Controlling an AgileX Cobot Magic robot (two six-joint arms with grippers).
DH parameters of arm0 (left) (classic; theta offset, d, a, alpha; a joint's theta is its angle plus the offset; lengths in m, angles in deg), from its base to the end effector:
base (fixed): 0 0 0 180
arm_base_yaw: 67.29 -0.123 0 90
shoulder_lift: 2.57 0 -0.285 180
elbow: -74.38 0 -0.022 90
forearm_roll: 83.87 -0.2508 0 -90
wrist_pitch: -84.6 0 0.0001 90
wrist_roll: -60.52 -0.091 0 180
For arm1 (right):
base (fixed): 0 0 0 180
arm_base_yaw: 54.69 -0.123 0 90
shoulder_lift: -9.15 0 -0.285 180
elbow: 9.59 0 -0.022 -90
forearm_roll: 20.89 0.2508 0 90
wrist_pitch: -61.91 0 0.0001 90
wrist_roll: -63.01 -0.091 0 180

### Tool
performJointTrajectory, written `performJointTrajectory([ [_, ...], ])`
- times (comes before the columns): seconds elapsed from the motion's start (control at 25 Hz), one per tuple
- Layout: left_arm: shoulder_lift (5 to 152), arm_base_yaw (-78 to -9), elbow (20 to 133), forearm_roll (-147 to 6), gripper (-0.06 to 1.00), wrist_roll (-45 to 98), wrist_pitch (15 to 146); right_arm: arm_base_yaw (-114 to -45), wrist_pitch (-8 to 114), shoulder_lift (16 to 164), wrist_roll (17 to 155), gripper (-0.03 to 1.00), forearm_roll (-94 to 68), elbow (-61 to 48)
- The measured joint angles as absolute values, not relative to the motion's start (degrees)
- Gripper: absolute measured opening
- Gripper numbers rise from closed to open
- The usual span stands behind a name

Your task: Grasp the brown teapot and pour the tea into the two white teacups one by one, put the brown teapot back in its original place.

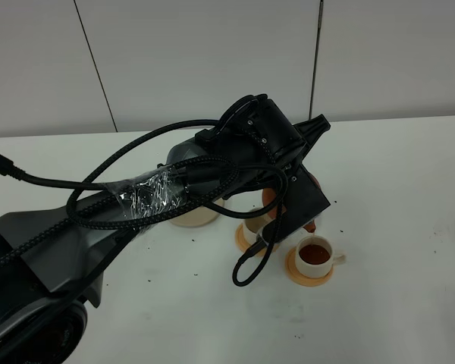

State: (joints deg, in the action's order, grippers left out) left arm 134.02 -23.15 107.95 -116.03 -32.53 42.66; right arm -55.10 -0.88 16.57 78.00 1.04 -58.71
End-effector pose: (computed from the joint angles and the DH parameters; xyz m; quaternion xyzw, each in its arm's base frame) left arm 0.3890 -0.3323 0.2183 0.9045 0.2034 0.3369 0.1646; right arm -0.0097 0.0302 0.2767 -0.1238 0.8383 0.1255 0.5159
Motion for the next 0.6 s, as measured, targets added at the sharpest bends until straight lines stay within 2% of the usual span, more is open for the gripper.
performJointTrajectory([
  [0.6,134.02,-23.15,107.95,-116.11,0.17,-34.8,42.61,-55.1,-0.88,16.57,78.0,0.24,1.04,-58.71],
])
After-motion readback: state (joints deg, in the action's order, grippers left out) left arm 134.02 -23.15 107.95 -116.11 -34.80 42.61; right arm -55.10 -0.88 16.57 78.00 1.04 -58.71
